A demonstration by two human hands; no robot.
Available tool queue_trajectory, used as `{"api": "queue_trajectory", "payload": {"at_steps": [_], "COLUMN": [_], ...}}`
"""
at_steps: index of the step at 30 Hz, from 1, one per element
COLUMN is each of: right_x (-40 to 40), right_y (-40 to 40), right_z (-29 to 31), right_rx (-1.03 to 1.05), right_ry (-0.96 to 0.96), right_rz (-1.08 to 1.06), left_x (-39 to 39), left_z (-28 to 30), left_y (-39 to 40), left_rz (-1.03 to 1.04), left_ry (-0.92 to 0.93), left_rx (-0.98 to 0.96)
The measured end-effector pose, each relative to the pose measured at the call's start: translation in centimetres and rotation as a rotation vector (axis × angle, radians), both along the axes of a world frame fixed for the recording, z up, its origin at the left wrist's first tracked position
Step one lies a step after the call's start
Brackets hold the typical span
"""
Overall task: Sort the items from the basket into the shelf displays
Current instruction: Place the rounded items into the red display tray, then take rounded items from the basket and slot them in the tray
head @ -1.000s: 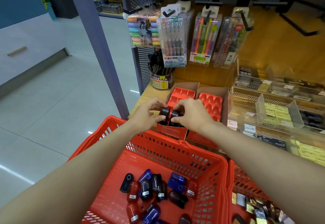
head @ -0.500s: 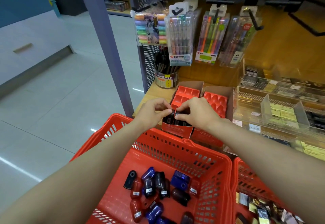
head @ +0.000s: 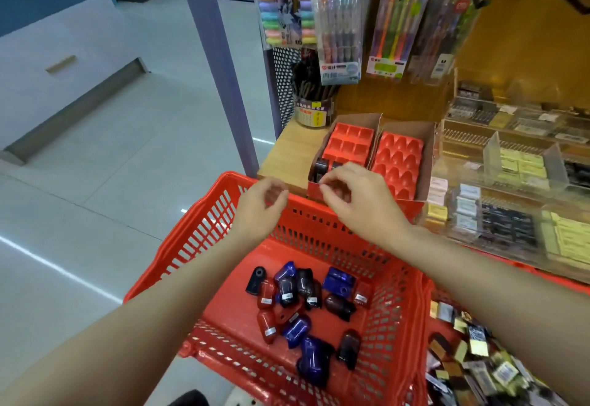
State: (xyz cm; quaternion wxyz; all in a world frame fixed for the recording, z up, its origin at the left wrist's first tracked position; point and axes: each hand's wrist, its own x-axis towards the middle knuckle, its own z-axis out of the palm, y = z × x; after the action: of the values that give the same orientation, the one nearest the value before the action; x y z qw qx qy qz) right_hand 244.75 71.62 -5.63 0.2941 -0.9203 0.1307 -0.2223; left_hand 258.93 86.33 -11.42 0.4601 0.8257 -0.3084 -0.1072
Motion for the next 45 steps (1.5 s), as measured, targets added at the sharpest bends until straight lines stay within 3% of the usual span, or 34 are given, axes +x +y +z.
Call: {"api": "queue_trajectory", "payload": {"at_steps": [3,5,7,9,13,20,25,27,29,31,36,39,45], "right_x": [-1.2,-1.5,-1.7,-1.8,-1.8,-1.5,-2.2,-2.3,-2.5,-3.0,-4.2,-4.9,-6.2], "right_y": [3.8,5.0,5.6,5.5,4.9,4.4,4.4,4.3,4.1,3.9,5.6,8.5,12.9], "right_z": [-4.5,-8.7,-12.7,-16.1,-20.2,-23.2,-23.7,-23.4,-22.8,-22.0,-20.3,-20.6,-22.9], "right_rx": [0.259,0.516,0.872,1.018,0.925,0.673,0.526,0.489,0.422,0.304,-0.037,0.052,0.084], "right_ry": [0.243,0.39,0.477,0.52,0.662,0.762,0.801,0.828,0.893,0.965,1.133,1.18,1.241], "right_rz": [0.01,-0.109,-0.34,-0.529,-0.538,-0.429,-0.362,-0.351,-0.327,-0.275,0.087,0.255,0.137], "left_x": [-0.4,-0.6,-0.6,-0.4,0.2,0.5,0.5,0.6,0.6,0.4,-1.4,-3.1,-4.8], "left_z": [-3.7,-6.4,-9.3,-12.0,-16.3,-21.0,-21.0,-20.0,-18.3,-16.4,-13.4,-13.3,-15.0], "left_y": [3.5,5.1,6.3,7.3,7.9,6.9,7.1,6.8,6.1,5.5,4.7,4.5,6.0], "left_rz": [-0.077,-0.039,0.026,0.037,-0.096,-0.084,-0.029,0.123,0.252,0.256,0.202,0.258,0.192], "left_ry": [0.33,0.497,0.532,0.443,0.278,0.184,0.208,0.33,0.622,0.901,1.392,1.42,1.221], "left_rx": [0.351,0.473,0.547,0.656,0.86,0.878,0.856,0.714,0.441,0.239,-0.013,-0.006,0.166]}}
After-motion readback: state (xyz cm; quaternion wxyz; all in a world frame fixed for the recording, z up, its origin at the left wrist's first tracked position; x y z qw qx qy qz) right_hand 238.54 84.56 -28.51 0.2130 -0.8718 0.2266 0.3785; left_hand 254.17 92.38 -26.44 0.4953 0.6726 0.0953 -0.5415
